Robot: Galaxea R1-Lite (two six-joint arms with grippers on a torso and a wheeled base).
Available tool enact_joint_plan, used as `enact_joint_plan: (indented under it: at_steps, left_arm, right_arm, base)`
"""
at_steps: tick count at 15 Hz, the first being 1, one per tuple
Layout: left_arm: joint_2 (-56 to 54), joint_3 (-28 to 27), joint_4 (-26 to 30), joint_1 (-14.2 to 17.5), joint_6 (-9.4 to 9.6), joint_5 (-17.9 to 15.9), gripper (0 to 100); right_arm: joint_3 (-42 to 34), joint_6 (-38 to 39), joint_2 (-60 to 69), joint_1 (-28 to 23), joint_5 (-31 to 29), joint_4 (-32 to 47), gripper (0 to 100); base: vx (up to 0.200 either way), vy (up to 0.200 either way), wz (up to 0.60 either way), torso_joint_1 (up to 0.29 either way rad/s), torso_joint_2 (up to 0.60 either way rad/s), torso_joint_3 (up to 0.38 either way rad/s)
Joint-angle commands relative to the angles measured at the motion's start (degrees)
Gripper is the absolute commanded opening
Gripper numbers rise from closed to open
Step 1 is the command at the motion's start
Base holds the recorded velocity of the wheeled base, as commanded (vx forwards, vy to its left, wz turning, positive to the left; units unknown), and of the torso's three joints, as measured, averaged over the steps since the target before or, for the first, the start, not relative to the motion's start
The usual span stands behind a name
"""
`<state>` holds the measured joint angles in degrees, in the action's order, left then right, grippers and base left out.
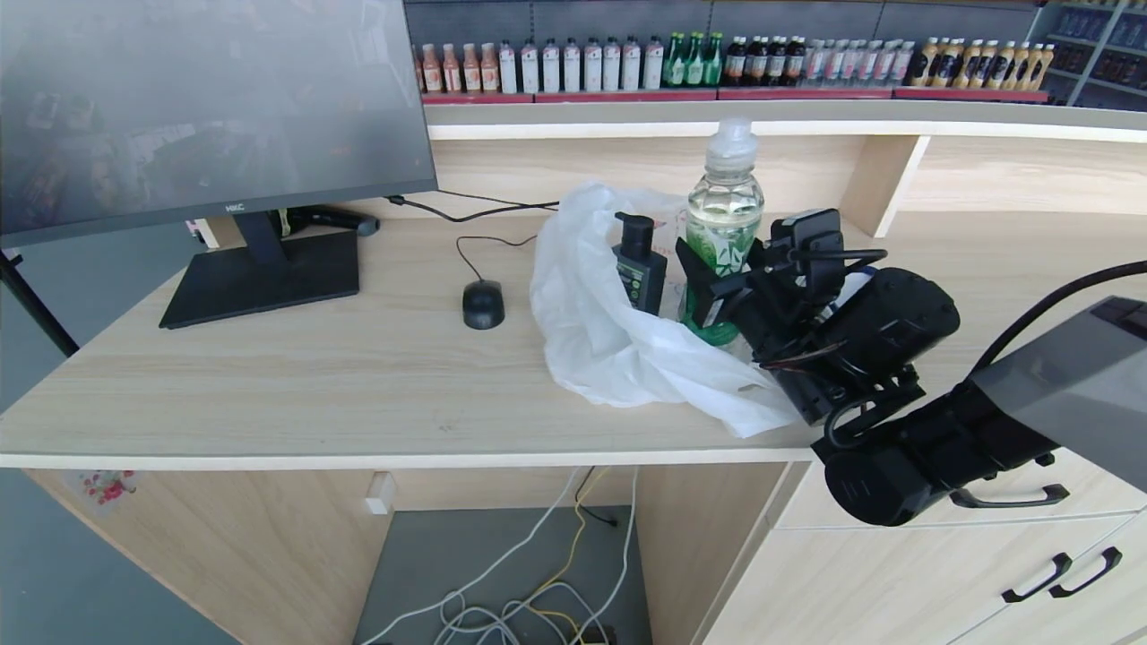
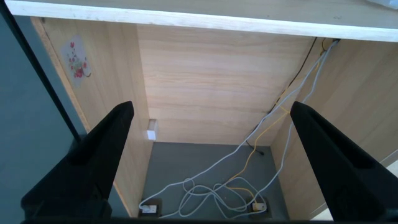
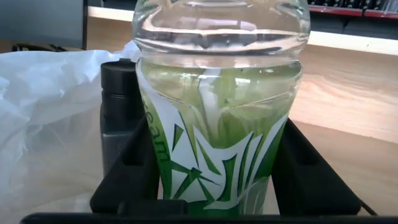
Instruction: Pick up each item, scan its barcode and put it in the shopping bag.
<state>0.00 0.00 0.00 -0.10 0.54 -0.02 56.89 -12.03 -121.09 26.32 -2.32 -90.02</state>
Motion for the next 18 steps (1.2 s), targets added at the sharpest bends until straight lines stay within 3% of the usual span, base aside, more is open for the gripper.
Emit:
enact_joint_plan:
  at_steps: [1, 7, 8, 17, 18]
  left_arm:
    - [0.0, 0.0, 0.0, 0.0, -0.01, 0.0, 100]
    - [0.0, 0.0, 0.0, 0.0, -0.01, 0.0, 100]
    - [0.0, 0.0, 0.0, 0.0, -0.01, 0.0, 100]
    - [0.0, 0.0, 0.0, 0.0, -0.01, 0.0, 100]
    - [0.0, 0.0, 0.1, 0.0, -0.01, 0.0, 100]
  right_arm:
    - [-0.7, 0.1, -0.5, 0.0, 0.0, 0.0, 0]
    - [-0.2, 0.3, 0.1, 0.0, -0.1, 0.0, 0]
    - [-0.8, 0.5, 0.4, -0.6, -0.2, 0.0, 100]
    - [-11.7, 1.7, 11.8, -0.7, -0.2, 0.0, 100]
    - [-20.0, 2.7, 19.3, -1.0, -0.2, 0.0, 100]
  base:
    - [0.000, 0.000, 0.00, 0.000, 0.00, 0.000]
    - [0.000, 0.000, 0.00, 0.000, 0.00, 0.000]
    - [0.000, 0.000, 0.00, 0.000, 0.00, 0.000]
    - [0.000, 0.000, 0.00, 0.000, 0.00, 0.000]
    - [0.000, 0.000, 0.00, 0.000, 0.00, 0.000]
